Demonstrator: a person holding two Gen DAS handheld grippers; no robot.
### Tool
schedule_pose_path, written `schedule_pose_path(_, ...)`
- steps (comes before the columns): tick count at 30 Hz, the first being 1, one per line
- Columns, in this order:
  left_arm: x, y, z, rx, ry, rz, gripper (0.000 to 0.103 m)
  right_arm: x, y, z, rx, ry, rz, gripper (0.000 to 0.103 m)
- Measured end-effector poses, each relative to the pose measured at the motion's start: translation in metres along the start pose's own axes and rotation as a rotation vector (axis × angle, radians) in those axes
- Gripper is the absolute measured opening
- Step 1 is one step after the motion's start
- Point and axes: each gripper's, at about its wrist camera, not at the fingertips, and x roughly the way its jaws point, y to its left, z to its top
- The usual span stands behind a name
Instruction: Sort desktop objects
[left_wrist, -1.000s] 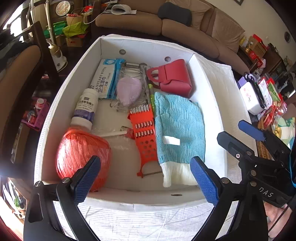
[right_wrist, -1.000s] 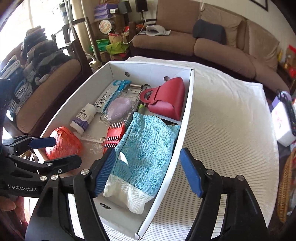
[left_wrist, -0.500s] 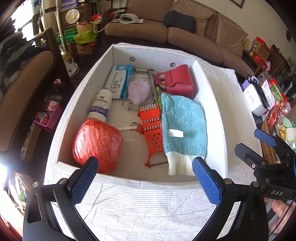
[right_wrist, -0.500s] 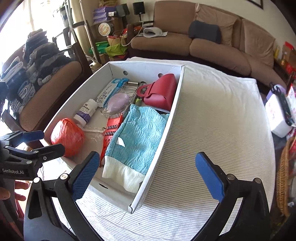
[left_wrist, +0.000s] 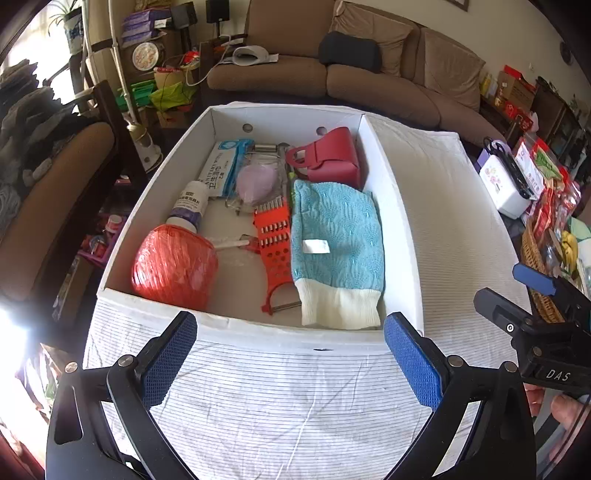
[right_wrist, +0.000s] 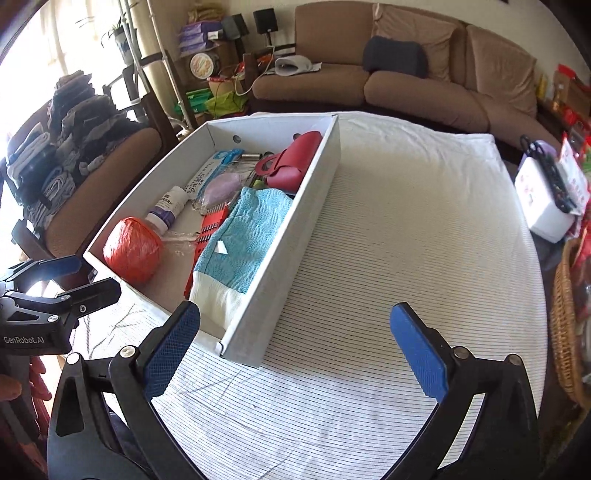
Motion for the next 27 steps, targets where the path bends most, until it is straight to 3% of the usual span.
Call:
schedule_pose_path(19,0.024,-0.169,-0.034,0.138,-0.056,-0.105,0.103,-0.029,-0.147,-0.068,0.166,-0.014,-0.173,0.103)
schedule_pose_path(27,0.058,-0.212,-0.046,0.174,-0.037,-0.089,0.103,-0.021,-0.195,-0.090,0.219,-0.009,-0.189,0.103)
